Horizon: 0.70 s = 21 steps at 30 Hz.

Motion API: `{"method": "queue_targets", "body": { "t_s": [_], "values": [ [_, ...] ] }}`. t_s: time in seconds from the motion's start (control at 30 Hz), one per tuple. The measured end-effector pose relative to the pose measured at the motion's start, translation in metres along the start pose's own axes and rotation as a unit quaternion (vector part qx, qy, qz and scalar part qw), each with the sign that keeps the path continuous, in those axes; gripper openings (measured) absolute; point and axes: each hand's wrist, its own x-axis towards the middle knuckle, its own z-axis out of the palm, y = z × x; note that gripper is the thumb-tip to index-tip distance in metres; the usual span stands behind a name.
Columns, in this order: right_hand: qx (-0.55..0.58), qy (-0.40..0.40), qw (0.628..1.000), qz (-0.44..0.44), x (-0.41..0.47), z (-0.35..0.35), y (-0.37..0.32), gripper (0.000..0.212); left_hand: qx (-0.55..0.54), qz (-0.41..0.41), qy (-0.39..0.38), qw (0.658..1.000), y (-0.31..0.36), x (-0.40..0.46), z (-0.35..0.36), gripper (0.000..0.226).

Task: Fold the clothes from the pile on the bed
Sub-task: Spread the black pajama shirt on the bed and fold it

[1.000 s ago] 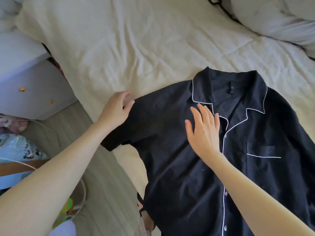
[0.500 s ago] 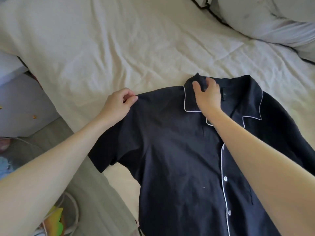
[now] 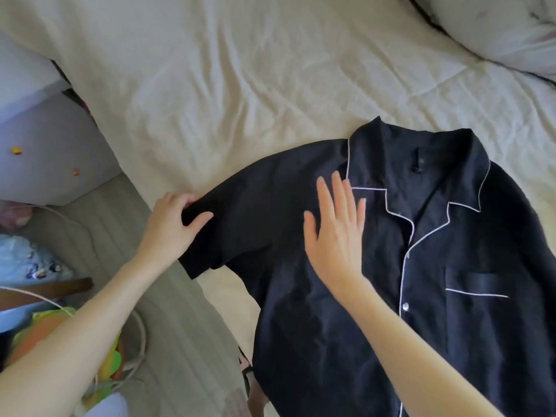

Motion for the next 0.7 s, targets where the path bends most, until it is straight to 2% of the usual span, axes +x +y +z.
{"method": "queue_targets", "body": {
  "t_s": [0.1,0.2,0.27,0.37,0.47,0.6,0.7],
  "values": [
    [-0.034,-0.048,0.997,-0.053,-0.053,0.020,-0.027,0.060,0.035,-0.033,-0.023,0.999,-0.024,-0.018,-0.001,0.035],
    [-0.081,-0.105,0.990,-0.049,-0.073,0.033,-0.038,0.078,0.090,-0.003,-0.027,0.996,-0.031,-0.015,-0.008,0.024],
    [-0.099,-0.129,0.986,-0.043,-0.075,0.036,-0.038,0.087,0.121,0.004,0.026,0.992,-0.026,-0.004,-0.019,0.023],
    [-0.108,-0.146,0.982,-0.059,-0.077,0.038,-0.038,0.089,0.111,-0.038,0.152,0.981,-0.018,0.011,-0.040,0.025],
    [-0.093,-0.155,0.980,-0.078,-0.087,0.037,-0.041,0.081,0.031,-0.062,0.185,0.980,-0.008,0.002,-0.043,0.027],
    [-0.077,-0.138,0.986,-0.058,-0.110,0.028,-0.034,0.067,-0.142,-0.135,0.126,0.973,0.008,-0.064,0.004,0.020],
    [-0.079,-0.108,0.991,-0.002,-0.136,0.013,-0.009,0.060,-0.240,-0.209,-0.036,0.947,0.020,-0.123,0.057,0.027]
  ]
}}
